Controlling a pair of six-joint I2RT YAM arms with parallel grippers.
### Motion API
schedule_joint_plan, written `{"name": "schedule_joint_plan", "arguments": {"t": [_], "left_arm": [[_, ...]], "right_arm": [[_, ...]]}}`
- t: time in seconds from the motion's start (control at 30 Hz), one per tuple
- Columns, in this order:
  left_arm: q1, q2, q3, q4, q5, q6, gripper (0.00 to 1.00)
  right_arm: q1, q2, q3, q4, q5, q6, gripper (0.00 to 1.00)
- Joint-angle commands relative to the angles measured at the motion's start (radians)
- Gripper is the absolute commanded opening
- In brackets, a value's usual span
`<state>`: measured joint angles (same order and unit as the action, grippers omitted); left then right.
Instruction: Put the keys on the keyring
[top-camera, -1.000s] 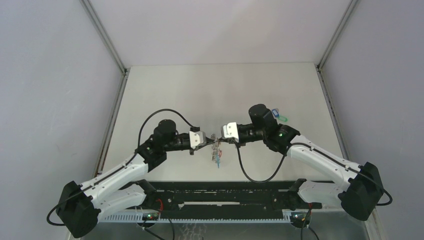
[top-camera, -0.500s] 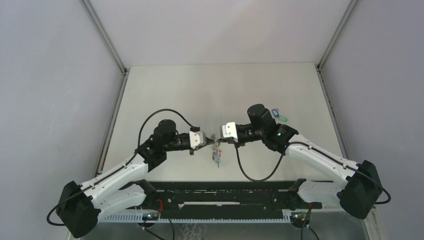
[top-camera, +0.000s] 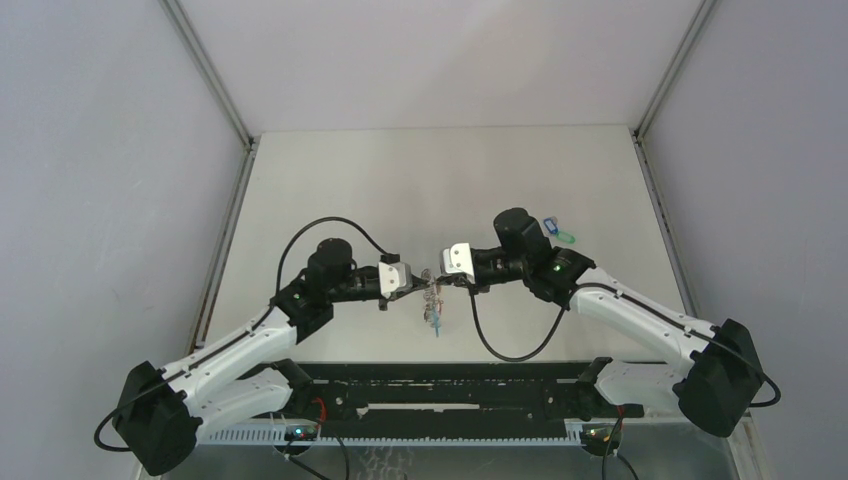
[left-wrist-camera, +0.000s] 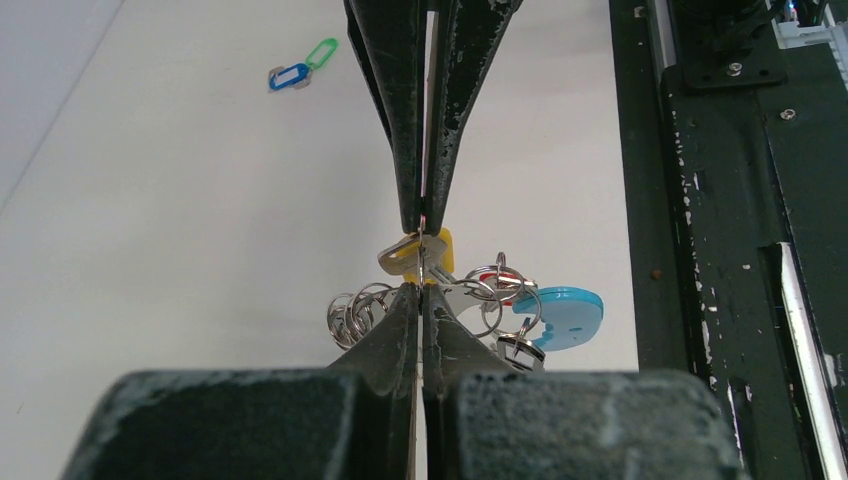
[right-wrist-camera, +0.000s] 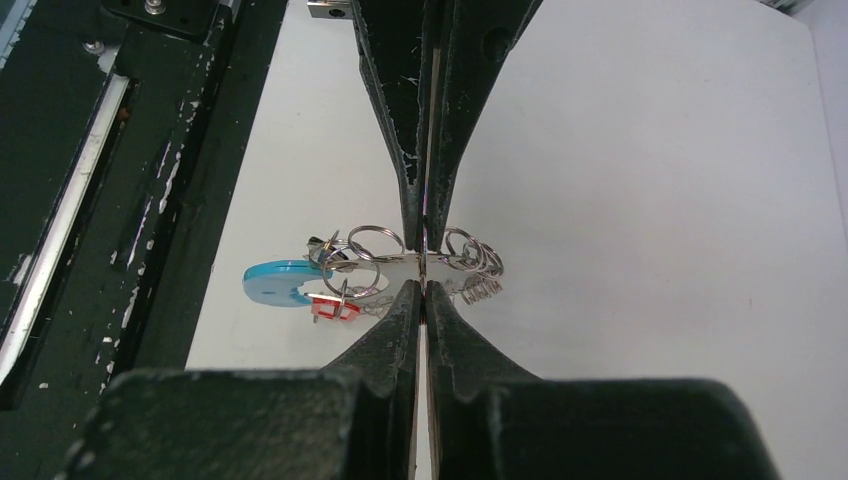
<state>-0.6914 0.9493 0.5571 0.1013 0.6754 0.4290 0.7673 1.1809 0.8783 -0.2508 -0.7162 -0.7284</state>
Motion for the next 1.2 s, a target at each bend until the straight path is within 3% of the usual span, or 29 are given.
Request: {"name": "schedule_joint_plan", "arguments": {"t": [0.0,0.73,1.17], "left_arm": [[0.004,-0.005,0.01,0.056,0.06,-0.005,0.0],[0.002,0.011,0.02,0.061,0.081,-0.02,0.0],[0.003,0.032,0.041,0.047,0.035,-0.047,0.0]], "right_arm": [[0.004,0.003,0.051,0.045,-0.014,0.017,0.0],[0.023,0.016,0.051,0.058,-0.064,-0.01,0.0],[0.056,0.017,0.053,0.078,0.039,0.01,0.0]]}}
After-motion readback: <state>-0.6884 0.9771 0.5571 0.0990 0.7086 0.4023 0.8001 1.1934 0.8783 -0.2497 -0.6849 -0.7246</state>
